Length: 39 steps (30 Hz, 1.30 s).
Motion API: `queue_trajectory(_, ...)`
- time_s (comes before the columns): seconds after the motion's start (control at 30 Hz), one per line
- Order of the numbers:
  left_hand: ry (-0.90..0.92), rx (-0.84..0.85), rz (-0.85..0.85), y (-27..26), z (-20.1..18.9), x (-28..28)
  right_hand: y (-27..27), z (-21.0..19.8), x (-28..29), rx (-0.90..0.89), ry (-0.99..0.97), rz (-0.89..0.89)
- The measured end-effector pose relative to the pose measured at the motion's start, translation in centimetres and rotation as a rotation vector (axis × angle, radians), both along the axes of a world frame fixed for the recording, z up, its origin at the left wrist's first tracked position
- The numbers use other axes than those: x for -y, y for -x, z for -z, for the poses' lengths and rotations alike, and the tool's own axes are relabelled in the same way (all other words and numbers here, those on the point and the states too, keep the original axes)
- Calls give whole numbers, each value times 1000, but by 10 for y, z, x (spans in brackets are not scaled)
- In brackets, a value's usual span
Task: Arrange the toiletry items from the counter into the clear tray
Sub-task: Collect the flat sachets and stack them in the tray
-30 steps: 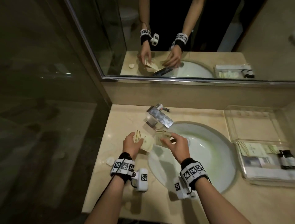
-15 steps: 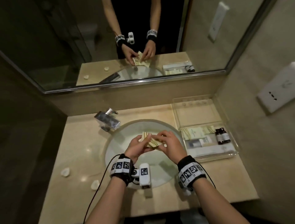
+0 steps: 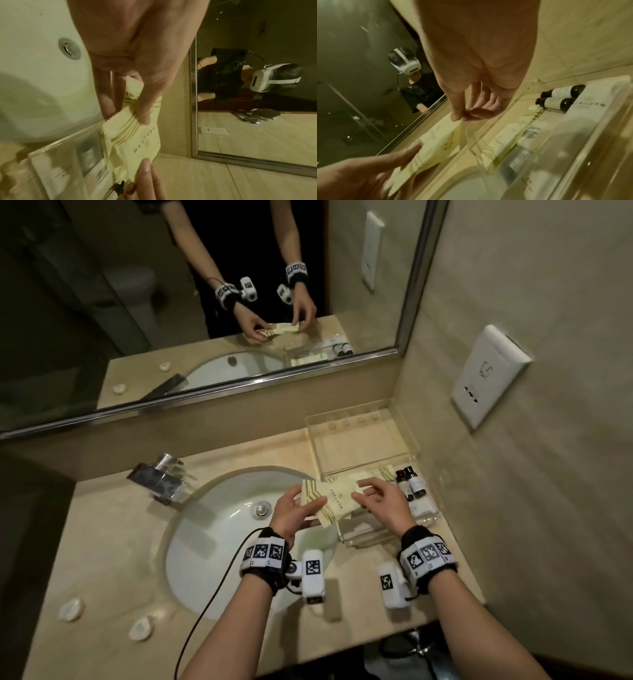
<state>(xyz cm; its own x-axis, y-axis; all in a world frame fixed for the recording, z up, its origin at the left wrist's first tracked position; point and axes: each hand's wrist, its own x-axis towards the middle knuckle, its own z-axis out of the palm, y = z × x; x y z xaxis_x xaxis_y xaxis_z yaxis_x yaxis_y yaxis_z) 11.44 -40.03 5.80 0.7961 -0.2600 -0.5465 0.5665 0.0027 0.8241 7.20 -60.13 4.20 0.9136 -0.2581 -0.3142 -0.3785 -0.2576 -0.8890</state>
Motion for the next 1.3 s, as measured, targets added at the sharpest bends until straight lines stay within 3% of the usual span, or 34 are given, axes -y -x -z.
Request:
queue_trajectory(0.13,2,-17,-50,4,0,12,0,7,22,-26,-46,61)
queue_trajectory(0.27,-41,-43,-226,4,6,10,2,17,41,-62,-10,243)
queue_trajectory(0.47,-95,-49,-398,2,17,-2,13,34,47,-293,97,282)
queue_trajectory(0.63,-105,-47,-381,-2,23,-7,12,42,27,-373,119,263)
queue_trajectory(0.83,-96,-79,-385,-4,26,-6,10,41,22,-426,392,73)
queue_trajectory(1.0,-85,-112,-313,0,27,4,12,41,25,-414,437,56)
queue_trajectory(1.07,-62,-118,-287,2,28,8,11,38,25,-321,462,109)
queue_trajectory(1.17,-40,-108,-227,4,29,16,8,27,21,-134,170,134)
queue_trajectory(1.23,-20,-94,-173,6,28,25,5,21,17,-149,-96,27)
queue_trajectory(1.3,-24,-95,-131,8,27,33,4,24,16,-178,-127,-27)
